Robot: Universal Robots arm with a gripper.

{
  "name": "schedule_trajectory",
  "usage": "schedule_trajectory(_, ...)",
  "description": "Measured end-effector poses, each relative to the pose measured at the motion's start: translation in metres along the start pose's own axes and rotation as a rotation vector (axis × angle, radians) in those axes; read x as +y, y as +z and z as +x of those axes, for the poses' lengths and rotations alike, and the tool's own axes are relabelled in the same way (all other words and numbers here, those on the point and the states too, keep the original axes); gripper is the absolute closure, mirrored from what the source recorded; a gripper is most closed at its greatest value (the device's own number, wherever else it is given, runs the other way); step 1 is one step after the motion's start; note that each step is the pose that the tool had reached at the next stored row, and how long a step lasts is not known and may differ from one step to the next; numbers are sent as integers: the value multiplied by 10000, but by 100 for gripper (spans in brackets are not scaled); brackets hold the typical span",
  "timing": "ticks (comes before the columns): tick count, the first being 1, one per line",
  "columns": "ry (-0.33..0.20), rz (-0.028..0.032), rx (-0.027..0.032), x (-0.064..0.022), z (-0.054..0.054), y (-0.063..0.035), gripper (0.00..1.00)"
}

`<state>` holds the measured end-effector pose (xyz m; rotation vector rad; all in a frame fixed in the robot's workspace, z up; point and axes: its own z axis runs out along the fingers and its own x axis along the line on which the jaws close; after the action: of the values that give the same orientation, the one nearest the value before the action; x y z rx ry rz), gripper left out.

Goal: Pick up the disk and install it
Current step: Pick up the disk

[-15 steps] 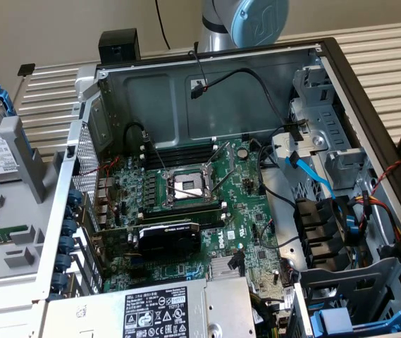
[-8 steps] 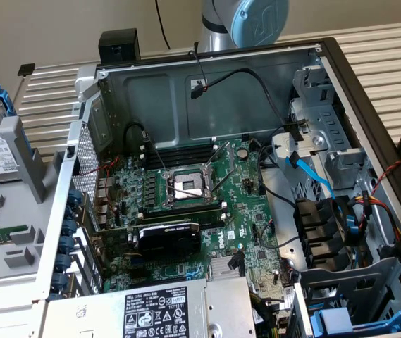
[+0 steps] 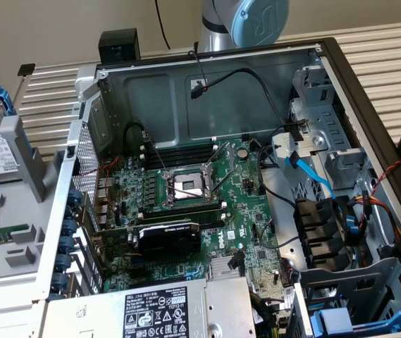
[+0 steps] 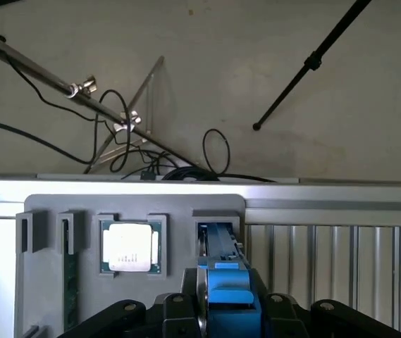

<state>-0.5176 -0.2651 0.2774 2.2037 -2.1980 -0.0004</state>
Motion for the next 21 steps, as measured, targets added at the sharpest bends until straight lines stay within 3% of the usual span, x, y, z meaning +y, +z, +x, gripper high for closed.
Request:
schedule_trajectory(11,0,7,-3,1,2,-22,63)
schedule_trajectory(21,1,114,-2,11,4,-114,63)
